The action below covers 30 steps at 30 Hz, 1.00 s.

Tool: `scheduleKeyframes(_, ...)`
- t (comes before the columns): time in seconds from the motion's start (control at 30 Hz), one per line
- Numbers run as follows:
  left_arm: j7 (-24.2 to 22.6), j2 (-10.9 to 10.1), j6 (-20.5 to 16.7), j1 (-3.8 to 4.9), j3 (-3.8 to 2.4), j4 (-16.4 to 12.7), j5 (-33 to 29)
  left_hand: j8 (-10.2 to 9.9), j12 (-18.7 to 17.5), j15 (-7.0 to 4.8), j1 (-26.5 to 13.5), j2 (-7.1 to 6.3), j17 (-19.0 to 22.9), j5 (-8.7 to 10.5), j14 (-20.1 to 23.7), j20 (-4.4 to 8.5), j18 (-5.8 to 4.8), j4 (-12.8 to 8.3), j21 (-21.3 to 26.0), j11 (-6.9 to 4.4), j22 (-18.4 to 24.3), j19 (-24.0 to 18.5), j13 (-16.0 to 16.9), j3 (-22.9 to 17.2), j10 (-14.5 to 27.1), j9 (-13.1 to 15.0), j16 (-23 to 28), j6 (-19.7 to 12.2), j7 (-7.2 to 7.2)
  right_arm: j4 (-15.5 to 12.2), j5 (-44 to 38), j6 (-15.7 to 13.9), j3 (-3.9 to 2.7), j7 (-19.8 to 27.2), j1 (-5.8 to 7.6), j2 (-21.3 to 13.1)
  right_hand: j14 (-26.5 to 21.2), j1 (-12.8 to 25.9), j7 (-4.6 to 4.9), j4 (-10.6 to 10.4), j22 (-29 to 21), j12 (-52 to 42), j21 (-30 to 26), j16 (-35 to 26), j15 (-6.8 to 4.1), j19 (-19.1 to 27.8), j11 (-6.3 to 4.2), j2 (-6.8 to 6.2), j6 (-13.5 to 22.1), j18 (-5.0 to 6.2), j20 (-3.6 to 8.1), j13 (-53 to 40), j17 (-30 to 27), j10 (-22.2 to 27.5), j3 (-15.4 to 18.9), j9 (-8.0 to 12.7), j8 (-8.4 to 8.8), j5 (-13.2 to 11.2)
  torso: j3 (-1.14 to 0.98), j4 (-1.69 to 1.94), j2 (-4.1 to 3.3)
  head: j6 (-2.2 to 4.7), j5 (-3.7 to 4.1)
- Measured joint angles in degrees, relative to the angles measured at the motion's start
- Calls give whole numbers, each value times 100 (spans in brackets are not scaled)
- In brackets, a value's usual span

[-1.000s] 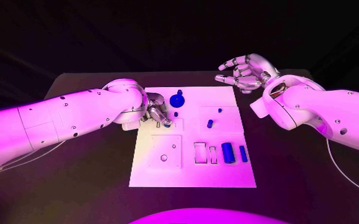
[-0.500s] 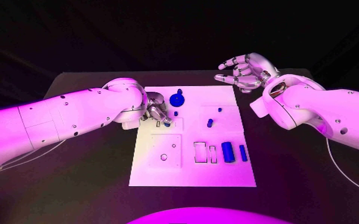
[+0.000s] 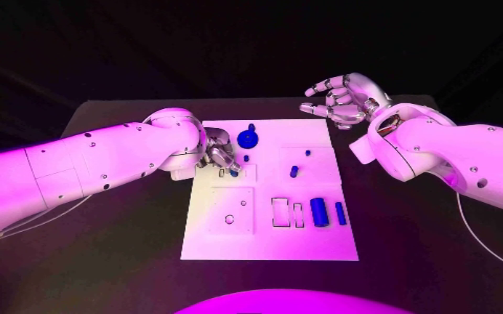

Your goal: Assemble the parts on the task board

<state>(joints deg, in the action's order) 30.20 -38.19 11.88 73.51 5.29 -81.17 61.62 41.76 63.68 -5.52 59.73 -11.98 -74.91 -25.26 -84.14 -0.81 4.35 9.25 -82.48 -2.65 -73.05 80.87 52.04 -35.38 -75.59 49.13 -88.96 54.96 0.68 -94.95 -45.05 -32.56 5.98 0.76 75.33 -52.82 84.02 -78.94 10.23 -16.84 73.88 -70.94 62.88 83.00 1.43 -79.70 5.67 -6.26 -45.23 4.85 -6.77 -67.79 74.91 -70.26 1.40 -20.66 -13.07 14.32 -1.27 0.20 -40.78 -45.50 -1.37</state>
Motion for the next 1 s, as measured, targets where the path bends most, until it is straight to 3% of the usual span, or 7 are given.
scheduleKeyframes(0.47,0,-4,21,-7,8,6,38,-89,0,0,-29,-30,0,151,0,0,1,337,0,0,-11,0,29,623,1,-3,0,65,-27,-6,-29,-9,0,6,0,-4,0,0,0,0,0,0,0,0,0,0,0,0,0,0,0,0,0,0,0,0,0,0,-1,1,2,-11,4)
scheduleKeyframes(0.6,0,-5,27,-8,8,12,54,-112,0,0,-24,-26,0,538,0,11,0,490,0,0,-24,11,28,825,1,-3,0,65,-28,-6,-40,-9,1,7,-1,-3,0,0,0,0,0,0,0,0,0,0,0,0,0,0,0,-6,0,0,0,0,0,0,1,2,3,-11,5)
scheduleKeyframes(0.87,-2,-30,28,-12,10,0,96,-146,18,0,-14,2,0,801,0,21,0,736,0,0,-27,21,42,1082,1,-3,0,87,-8,-1,-91,-10,1,11,-6,1,0,0,0,0,0,0,0,0,0,0,0,0,0,0,0,-8,-1,0,0,0,0,31,1,1,2,0,5)
scheduleKeyframes(1.0,-8,-63,22,-16,7,-26,109,-166,18,1,-137,120,0,1169,0,21,0,754,0,0,-27,21,44,1262,1,-3,0,108,13,3,-111,-11,2,12,-13,3,0,0,0,0,0,0,0,0,0,0,0,0,0,0,0,-8,-1,0,0,-1,0,31,3,-1,2,9,3)
